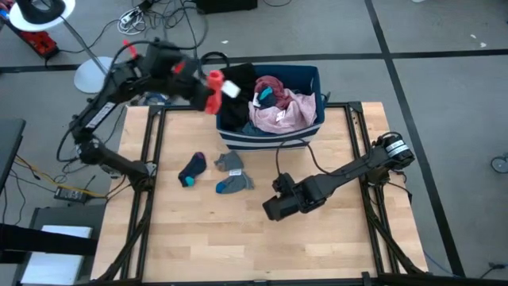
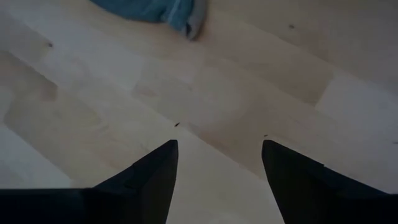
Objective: Sort clothes
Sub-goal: Put the orange sock into the blue bin, then put the black sock into the blue bin
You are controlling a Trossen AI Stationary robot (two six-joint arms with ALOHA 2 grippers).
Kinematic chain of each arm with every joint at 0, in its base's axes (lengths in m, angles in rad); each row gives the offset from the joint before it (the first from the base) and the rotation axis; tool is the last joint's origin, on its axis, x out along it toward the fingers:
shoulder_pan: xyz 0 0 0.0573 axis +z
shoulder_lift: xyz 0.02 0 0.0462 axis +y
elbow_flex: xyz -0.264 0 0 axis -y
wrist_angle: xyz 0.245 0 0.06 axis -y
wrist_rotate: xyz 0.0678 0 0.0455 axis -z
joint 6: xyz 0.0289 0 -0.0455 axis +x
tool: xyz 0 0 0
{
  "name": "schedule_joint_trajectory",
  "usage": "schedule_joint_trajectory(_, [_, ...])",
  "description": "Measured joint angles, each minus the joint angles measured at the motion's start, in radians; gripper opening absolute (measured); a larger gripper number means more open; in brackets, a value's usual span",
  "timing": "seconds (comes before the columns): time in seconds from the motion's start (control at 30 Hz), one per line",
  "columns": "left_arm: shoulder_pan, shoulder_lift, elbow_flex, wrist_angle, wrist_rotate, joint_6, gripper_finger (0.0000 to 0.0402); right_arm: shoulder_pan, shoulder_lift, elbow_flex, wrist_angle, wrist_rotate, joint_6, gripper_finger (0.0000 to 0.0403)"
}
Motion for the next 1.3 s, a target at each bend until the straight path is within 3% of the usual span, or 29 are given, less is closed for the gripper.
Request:
schedule_joint_trajectory(0.13, [-0.041, 0.1, 0.066, 0.103, 0.014, 0.0, 0.0, 0.0, 0.0, -0.02, 0.066, -0.008, -0.016, 0.023])
schedule_joint_trajectory(0.3, [-0.051, 0.191, 0.069, 0.298, 0.015, 0.005, 0.0006, 0.0, 0.0, -0.021, 0.106, -0.024, -0.051, 0.0226])
schedule_joint_trajectory(0.47, [-0.051, 0.256, 0.07, 0.371, 0.026, -0.008, 0.0018, 0.007, 0.0, -0.021, 0.145, -0.036, -0.064, 0.0224])
schedule_joint_trajectory(0.9, [-0.048, 0.33, 0.07, 0.289, 0.084, -0.032, 0.0147, 0.021, 0.0, -0.021, 0.141, -0.036, -0.092, 0.0224])
schedule_joint_trajectory(1.13, [-0.049, 0.242, 0.07, 0.128, 0.069, 0.03, 0.0147, 0.017, 0.0, -0.021, 0.141, -0.036, -0.11, 0.0224])
schedule_joint_trajectory(1.3, [-0.06, 0.13, 0.071, -0.126, -0.052, 0.095, 0.0142, 0.006, 0.0, -0.021, 0.146, -0.036, -0.125, 0.0224])
